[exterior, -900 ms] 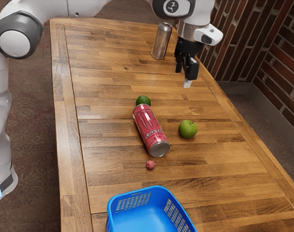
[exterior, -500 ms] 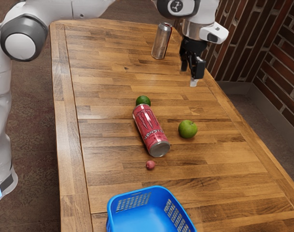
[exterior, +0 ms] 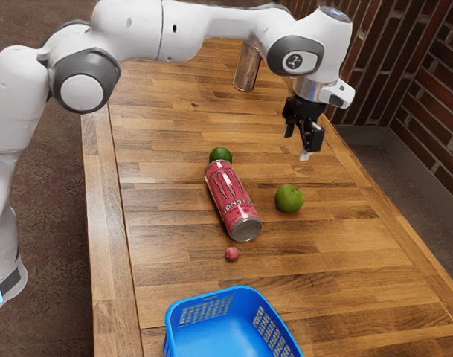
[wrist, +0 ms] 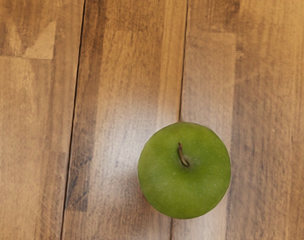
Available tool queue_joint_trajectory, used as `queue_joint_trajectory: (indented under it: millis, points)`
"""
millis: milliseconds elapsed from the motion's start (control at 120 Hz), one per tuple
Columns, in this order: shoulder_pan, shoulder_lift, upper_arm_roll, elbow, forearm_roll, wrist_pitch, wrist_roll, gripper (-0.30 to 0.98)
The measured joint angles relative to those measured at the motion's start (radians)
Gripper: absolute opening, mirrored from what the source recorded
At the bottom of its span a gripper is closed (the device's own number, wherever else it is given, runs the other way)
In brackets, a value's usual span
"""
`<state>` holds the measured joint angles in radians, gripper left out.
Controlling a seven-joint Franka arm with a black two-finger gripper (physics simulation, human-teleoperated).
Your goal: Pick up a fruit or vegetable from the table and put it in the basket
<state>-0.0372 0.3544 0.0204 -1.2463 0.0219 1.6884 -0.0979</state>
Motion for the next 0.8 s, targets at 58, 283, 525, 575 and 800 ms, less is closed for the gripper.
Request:
queue_joint_trajectory:
  millis: [58,283,525,575,800]
  points:
    - [0.001,0.006,0.0,-0.003,0.0,0.005,-0.001,0.69]
    - [0.0,0.001,-0.001,-0.109,-0.002,0.046,0.02,0.69]
    - [0.001,0.0,0.0,-0.166,-0.005,0.105,0.05,0.69]
    - [0.001,0.0,-0.001,-0.168,-0.006,0.119,0.055,0.69]
    - [0.002,0.007,-0.003,-0.191,-0.01,0.192,0.071,0.69]
